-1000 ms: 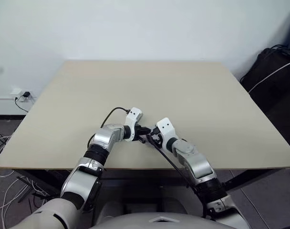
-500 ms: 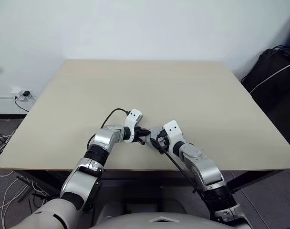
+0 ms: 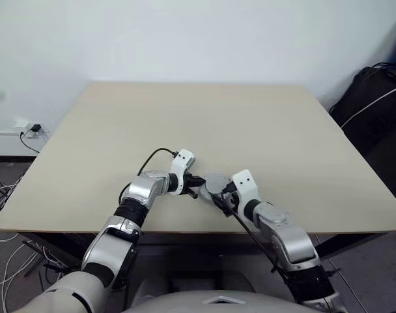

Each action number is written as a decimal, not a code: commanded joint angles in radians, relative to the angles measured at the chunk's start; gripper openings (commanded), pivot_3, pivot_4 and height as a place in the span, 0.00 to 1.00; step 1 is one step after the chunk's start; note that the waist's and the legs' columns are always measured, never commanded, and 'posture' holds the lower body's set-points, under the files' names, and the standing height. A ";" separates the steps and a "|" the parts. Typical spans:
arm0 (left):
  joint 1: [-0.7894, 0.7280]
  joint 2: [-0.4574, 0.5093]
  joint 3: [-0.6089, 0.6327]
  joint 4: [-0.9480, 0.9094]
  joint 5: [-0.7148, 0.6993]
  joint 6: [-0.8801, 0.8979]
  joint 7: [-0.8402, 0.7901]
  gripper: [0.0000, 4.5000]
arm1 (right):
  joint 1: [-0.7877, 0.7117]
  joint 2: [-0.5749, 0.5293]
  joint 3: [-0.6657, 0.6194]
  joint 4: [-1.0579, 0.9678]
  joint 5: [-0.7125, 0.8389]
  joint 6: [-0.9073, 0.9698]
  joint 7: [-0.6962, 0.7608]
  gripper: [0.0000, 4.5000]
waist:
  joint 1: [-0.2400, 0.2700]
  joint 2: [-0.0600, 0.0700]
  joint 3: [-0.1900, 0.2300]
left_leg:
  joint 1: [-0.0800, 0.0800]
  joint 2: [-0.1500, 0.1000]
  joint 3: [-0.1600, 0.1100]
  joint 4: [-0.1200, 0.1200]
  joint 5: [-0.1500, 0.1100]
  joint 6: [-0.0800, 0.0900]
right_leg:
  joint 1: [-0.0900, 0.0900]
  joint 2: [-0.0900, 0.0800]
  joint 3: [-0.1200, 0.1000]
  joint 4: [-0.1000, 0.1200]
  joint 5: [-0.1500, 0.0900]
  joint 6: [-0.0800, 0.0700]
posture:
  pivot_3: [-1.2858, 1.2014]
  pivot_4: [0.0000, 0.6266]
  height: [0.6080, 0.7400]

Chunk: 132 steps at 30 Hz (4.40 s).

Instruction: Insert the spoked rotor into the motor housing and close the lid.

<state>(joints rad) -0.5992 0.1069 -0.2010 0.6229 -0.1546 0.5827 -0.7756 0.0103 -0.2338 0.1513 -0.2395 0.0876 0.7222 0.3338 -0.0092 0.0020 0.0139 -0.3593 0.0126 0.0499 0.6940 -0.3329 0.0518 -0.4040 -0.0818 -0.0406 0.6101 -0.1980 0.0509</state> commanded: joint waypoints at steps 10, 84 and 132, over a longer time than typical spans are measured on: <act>0.000 0.000 -0.018 0.008 0.021 -0.017 -0.014 0.00 | 0.035 0.120 -0.284 -0.063 0.256 0.116 -0.042 1.00 | -0.001 0.000 0.000 | -0.001 0.000 0.000 0.000 0.000 0.000 | -0.001 0.000 0.000 0.001 0.000 0.000 | 0.52 0.00 1.00; 0.061 0.011 0.023 -0.076 -0.006 -0.013 0.010 0.00 | -0.142 0.385 -0.606 0.340 0.958 0.387 -0.360 0.45 | -0.012 0.009 -0.004 | -0.002 0.001 0.003 0.000 0.000 0.000 | -0.004 0.001 0.004 0.002 0.006 0.006 | 0.52 0.00 1.00; 0.800 -0.291 0.347 -0.820 -1.043 0.049 0.469 0.57 | -0.192 0.346 -0.463 0.258 1.307 0.347 -0.344 0.45 | -0.019 0.014 -0.005 | -0.006 0.001 0.004 0.002 -0.001 0.003 | -0.007 0.001 0.005 0.000 0.003 0.002 | 0.52 0.00 1.00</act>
<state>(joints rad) 0.1781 -0.0677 0.1552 -0.1488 -1.1396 0.6395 -0.2985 -0.1420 0.0791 -0.3198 0.0693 1.3350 1.0760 -0.0278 -0.0278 0.0162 0.0086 -0.3649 0.0140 0.0538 0.6964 -0.3344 0.0545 -0.4112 -0.0804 -0.0358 0.6101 -0.1950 0.0528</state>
